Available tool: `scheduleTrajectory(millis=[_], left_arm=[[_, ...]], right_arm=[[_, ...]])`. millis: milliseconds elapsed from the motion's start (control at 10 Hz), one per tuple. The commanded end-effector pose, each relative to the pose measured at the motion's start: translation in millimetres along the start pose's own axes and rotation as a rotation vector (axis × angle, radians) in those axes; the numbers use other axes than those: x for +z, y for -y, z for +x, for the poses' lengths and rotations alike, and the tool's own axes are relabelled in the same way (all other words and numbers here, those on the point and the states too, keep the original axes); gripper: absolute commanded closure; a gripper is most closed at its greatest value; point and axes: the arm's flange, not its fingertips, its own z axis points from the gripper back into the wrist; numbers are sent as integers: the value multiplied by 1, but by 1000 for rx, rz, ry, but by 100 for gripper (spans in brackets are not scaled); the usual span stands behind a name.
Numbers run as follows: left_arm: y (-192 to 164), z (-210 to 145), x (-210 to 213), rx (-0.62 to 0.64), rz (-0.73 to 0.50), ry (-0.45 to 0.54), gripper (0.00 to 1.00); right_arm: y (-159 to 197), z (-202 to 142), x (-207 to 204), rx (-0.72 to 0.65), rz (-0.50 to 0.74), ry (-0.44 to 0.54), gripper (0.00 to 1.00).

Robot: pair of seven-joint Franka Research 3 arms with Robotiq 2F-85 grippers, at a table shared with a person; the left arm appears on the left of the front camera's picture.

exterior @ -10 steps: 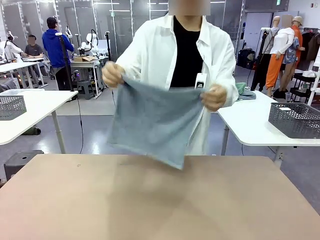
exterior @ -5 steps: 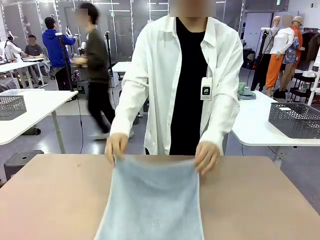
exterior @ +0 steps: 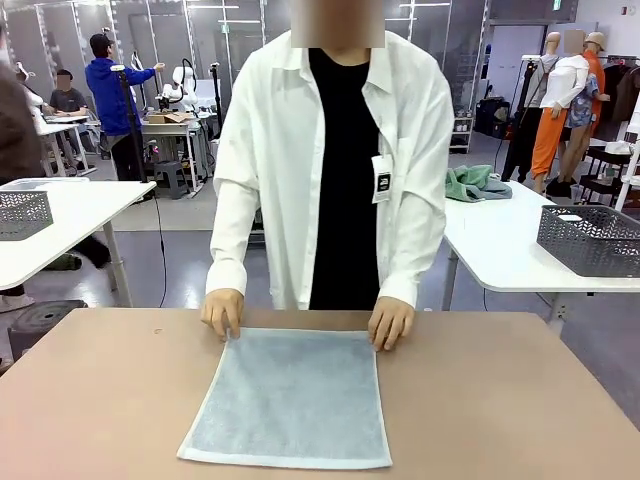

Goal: Fold the towels and place them in the basket.
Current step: When a person lays out a Towel with hook on the table, fold it in half twice.

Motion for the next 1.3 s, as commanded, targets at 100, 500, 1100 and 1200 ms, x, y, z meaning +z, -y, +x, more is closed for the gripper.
scheduleTrajectory(millis=[100,500,1100,1200], left_arm=[[0,1,0,-4,3,1,0],[0,1,0,-4,3,1,0],[0,1,0,-4,3,1,0],[0,1,0,-4,3,1,0]], right_arm=[[-1,0,-2,10,-2,3,0],[-1,0,-2,10,-2,3,0],[-1,0,-2,10,-2,3,0],[-1,0,-2,10,-2,3,0]])
